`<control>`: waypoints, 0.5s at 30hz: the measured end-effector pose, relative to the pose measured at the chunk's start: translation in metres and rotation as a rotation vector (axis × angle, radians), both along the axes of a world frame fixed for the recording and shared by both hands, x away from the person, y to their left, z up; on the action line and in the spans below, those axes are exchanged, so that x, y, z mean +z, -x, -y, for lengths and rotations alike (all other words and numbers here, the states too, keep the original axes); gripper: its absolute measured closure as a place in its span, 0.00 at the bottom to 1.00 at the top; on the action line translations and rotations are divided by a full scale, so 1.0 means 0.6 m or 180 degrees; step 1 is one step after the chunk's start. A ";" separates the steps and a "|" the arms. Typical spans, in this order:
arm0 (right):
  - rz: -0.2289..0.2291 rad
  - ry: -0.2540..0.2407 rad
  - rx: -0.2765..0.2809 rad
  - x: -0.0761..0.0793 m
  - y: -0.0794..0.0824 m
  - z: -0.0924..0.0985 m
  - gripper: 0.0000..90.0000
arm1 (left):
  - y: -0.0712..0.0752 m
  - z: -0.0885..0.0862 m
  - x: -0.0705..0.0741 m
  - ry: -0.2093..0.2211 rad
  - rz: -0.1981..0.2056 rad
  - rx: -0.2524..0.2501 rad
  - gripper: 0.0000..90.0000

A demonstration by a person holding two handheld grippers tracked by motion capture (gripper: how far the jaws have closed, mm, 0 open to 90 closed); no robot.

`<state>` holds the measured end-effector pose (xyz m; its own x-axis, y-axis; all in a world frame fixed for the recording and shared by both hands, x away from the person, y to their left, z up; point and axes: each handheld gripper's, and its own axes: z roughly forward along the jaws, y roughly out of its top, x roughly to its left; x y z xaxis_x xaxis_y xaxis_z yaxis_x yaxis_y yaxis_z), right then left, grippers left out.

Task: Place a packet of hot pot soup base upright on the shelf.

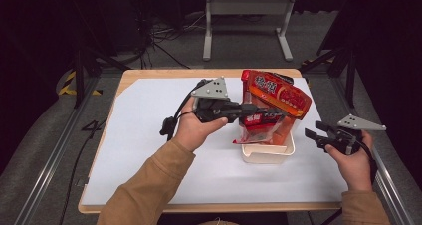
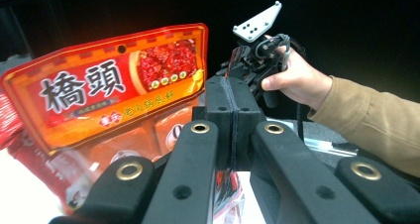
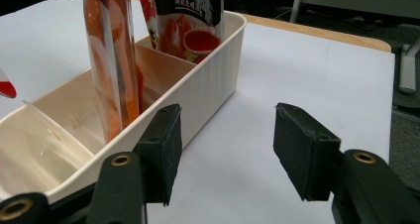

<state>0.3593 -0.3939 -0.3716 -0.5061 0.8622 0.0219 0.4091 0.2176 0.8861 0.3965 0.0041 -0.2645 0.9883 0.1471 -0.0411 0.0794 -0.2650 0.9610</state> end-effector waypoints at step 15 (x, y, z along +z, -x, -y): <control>-0.0013 -0.0015 0.0004 -0.001 0.000 0.004 0.50 | -0.009 0.034 -0.017 0.0018 0.0035 -0.0049 1.00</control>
<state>0.3591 -0.3965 -0.3723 -0.5070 0.8615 0.0282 0.4126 0.2138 0.8855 0.4021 -0.0162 -0.2749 0.9908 0.1317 -0.0309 0.0647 -0.2607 0.9633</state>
